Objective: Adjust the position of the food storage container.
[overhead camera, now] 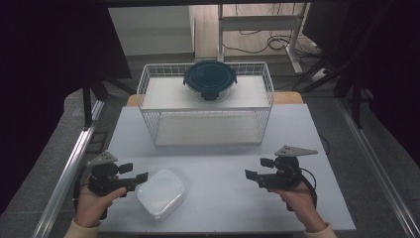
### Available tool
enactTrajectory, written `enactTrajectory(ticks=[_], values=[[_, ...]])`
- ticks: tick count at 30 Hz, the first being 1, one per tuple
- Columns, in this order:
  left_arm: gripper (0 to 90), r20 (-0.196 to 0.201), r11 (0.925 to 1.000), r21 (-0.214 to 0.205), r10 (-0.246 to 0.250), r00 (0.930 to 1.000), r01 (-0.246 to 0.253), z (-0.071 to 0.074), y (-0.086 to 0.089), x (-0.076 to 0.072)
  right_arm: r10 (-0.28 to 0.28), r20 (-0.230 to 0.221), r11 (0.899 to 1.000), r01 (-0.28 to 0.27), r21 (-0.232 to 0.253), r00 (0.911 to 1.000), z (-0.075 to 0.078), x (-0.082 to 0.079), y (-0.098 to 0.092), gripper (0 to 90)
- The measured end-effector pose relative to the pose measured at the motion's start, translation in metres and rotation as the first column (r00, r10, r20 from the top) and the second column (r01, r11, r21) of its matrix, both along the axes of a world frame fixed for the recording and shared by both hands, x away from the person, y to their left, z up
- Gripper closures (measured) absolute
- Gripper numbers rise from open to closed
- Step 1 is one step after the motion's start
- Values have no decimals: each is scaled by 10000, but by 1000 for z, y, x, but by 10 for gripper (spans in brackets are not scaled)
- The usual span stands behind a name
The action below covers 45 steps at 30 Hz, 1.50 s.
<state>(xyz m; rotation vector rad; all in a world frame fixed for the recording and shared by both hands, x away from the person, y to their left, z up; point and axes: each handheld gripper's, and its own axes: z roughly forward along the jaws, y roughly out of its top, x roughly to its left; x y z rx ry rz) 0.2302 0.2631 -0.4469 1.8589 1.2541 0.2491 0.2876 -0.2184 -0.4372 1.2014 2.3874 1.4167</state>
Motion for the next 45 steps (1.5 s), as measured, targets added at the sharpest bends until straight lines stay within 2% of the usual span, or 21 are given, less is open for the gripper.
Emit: enactTrajectory(ticks=[5,9,14,18,21,22,23,24,25,26,27,29,33,34,35,36,38,40,42,43,45], values=[[256,-256,9999,86,-107,9996,109,-7,-3,3,-89,-113,9999,88,-59,9999,-4,2,0,202],[260,-64,9997,57,-222,9997,222,-3,-4,-1,-90,-66,9999,90,-99,9999,-3,1,0,202],[345,51,9987,-206,-455,9989,456,3,-1,-6,-161,-171,9998,159,-83,9997,-4,2,0,207],[396,-141,9975,-192,-677,9976,674,-1,1,-6,-269,-222,9996,268,-47,9994,-6,3,-1,209],[478,-362,9969,21,-780,9963,781,-4,3,-7,-286,-274,9996,284,-56,9992,-6,3,-1,209],[478,-424,9965,111,-825,9957,830,-5,4,-8,-286,-274,9996,284,-56,9992,-6,3,-1,209],[535,-532,9954,431,-832,9951,855,-5,7,-10,-272,-297,9996,269,-108,9992,-7,4,-1,209],[562,-532,9954,431,-832,9951,855,-5,7,-10,-256,-305,9996,253,-86,9992,-8,4,0,209],[599,-580,9938,718,-805,9951,846,-5,9,-13,-264,-353,9996,261,-97,9990,-9,4,0,209],[599,-628,9921,897,-828,9946,882,-5,10,-15,-264,-353,9996,261,-97,9990,-9,4,0,209],[672,-707,9873,1125,-1049,9920,1124,-6,13,-21,-292,-397,9995,288,-106,9988,-9,5,1,210],[742,-827,9855,1202,-1105,9904,1200,-9,16,-26,-312,-415,9995,308,-111,9987,-10,6,0,211],[847,-1280,9864,1152,-1025,9865,1175,-19,24,-33,-485,-499,9986,475,-216,9976,-11,7,-2,212],[863,-1280,9864,1152,-1025,9865,1175,-19,24,-33,-523,-519,9985,513,-207,9973,-11,8,-2,212],[878,-1654,9862,1099,-1046,9807,1238,-30,28,-36,-574,-540,9982,565,-184,9969,-11,8,-3,213],[888,-1654,9862,1099,-1046,9807,1238,-30,28,-36,-574,-540,9982,565,-184,9969,-11,8,-3,213],[896,-2029,9820,1213,-1182,9720,1448,-40,25,-41,-632,-522,9979,626,-144,9966,-10,8,-4,213],[900,-2184,9797,1138,-1373,9662,1649,-45,20,-44,-625,-523,9980,618,-137,9967,-10,8,-4,213],[900,-2215,9786,1109,-1457,9642,1734,-47,17,-44,-620,-544,9980,614,-126,9966,-10,8,-4,213],[900,-2270,9720,1090,-1794,9572,2080,-49,10,-43,-610,-548,9981,604,-123,9966,-11,8,-3,213],[900,-2289,9712,1055,-1853,9557,2135,-52,5,-40,-602,-559,9981,595,-146,9966,-11,8,-3,215]])
